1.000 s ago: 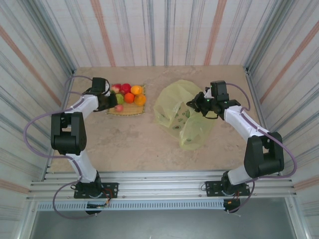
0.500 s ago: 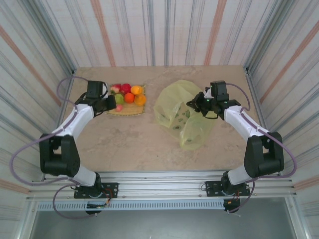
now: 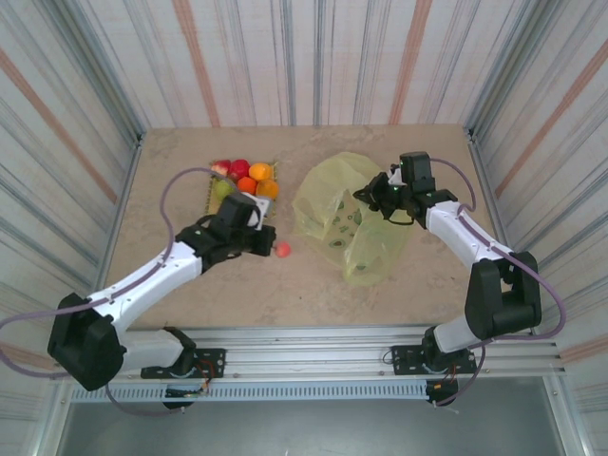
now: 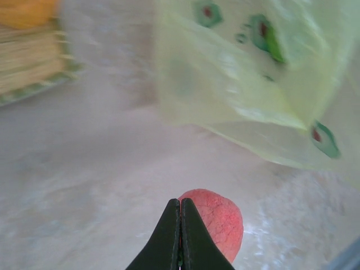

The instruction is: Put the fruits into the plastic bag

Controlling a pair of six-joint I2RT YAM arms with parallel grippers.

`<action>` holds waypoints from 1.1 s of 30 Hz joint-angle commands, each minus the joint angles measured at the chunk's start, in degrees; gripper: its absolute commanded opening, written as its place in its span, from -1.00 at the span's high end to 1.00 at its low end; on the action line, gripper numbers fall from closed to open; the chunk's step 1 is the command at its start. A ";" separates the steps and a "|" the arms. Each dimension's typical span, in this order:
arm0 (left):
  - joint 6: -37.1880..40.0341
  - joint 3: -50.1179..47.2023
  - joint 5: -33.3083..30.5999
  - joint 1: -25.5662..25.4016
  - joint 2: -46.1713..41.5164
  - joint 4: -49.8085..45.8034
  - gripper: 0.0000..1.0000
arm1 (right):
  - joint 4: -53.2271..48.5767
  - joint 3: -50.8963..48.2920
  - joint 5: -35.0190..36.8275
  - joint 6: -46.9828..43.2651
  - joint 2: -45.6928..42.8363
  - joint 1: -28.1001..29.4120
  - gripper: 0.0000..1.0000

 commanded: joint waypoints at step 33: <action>-17.46 24.87 -23.61 -11.21 40.19 32.68 1.00 | 5.33 2.34 -2.05 9.90 0.44 3.31 1.00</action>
